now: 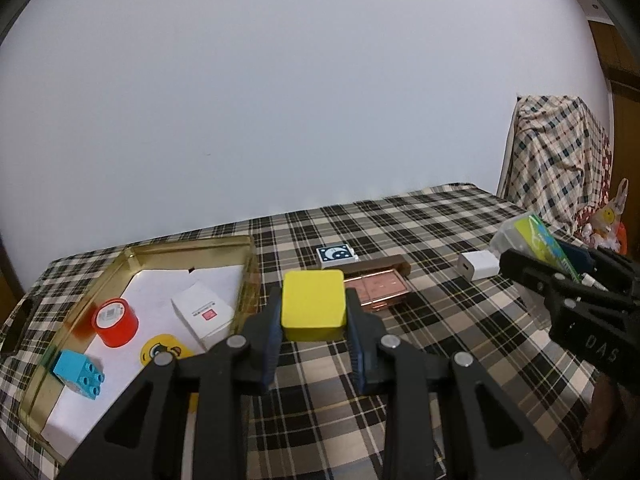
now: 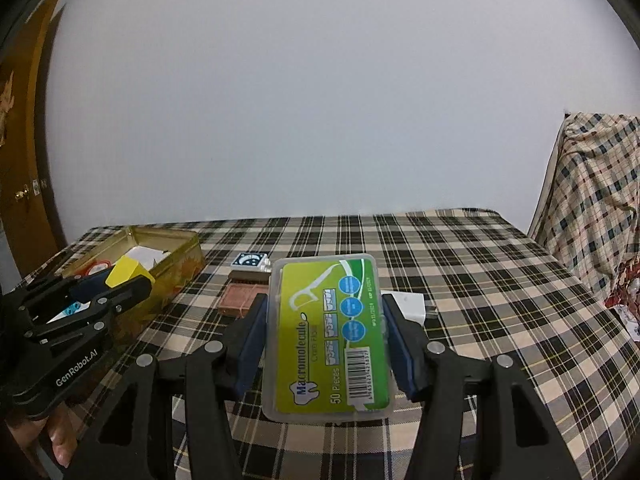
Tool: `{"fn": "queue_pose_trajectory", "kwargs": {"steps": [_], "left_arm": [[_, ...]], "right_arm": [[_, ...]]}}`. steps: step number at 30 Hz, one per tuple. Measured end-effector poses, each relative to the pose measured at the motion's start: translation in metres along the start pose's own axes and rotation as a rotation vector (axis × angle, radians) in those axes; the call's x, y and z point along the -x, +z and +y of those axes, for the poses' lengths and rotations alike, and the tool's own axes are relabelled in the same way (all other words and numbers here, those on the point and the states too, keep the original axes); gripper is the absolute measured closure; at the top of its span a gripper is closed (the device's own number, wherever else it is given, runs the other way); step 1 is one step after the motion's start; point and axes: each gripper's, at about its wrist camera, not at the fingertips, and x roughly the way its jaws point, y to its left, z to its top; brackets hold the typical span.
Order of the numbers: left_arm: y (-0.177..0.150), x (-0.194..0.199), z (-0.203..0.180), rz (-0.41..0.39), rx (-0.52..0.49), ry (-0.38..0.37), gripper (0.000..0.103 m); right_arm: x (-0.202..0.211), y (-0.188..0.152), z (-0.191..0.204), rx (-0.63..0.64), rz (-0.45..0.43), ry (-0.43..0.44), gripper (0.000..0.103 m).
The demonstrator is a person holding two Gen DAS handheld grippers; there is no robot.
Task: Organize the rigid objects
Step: 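Carry the yellow cube with the left gripper while the right carries the green box to the tray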
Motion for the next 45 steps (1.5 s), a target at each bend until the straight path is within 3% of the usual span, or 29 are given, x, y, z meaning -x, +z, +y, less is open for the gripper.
{"fn": "queue_pose_trajectory", "kwargs": {"steps": [15, 45], "left_arm": [[-0.006, 0.014, 0.013, -0.03, 0.028, 0.007, 0.075], [-0.013, 0.028, 0.048, -0.065, 0.083, 0.068, 0.075]], "right_arm": [[0.01, 0.0, 0.018, 0.034, -0.081, 0.031, 0.046], [0.009, -0.001, 0.058, 0.086, -0.107, 0.127, 0.046]]}}
